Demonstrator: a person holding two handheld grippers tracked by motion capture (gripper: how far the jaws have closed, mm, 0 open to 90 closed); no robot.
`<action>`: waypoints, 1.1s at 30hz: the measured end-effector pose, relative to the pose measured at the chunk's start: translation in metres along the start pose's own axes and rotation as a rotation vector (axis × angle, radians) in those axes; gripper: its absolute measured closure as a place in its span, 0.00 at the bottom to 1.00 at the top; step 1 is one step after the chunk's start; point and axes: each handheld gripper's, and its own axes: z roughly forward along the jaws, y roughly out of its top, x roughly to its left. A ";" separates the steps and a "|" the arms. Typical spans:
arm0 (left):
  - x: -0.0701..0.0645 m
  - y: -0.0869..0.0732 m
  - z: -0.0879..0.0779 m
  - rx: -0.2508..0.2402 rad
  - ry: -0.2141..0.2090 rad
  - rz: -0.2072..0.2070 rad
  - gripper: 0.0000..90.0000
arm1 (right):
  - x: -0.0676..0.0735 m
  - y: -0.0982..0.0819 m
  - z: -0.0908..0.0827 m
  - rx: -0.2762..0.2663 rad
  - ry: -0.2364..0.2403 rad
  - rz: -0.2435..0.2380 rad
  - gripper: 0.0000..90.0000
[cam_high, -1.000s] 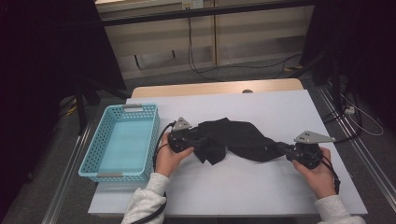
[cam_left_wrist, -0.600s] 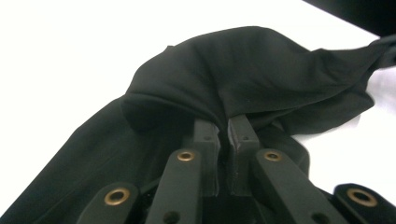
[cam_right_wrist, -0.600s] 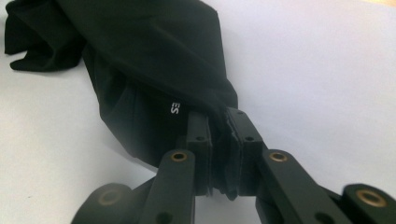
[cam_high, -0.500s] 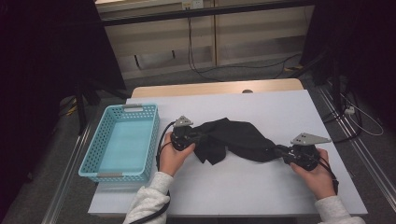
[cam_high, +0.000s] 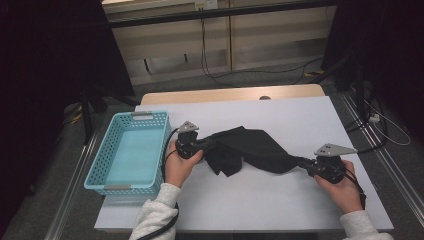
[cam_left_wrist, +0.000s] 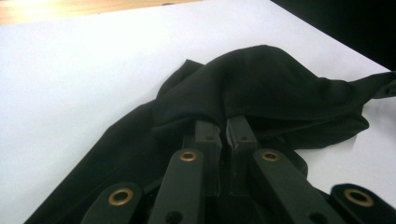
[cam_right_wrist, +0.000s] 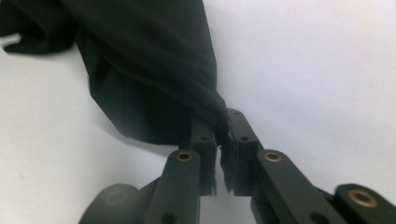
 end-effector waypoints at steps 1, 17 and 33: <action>0.000 0.001 -0.002 -0.005 0.001 -0.003 0.95 | 0.000 0.003 -0.003 -0.027 0.002 0.013 0.96; 0.004 0.023 -0.019 -0.036 0.005 -0.028 0.95 | 0.001 0.034 -0.027 -0.171 -0.014 0.008 0.96; 0.008 0.041 -0.027 -0.057 0.028 -0.037 0.95 | -0.008 0.062 -0.017 -0.154 -0.047 -0.015 0.96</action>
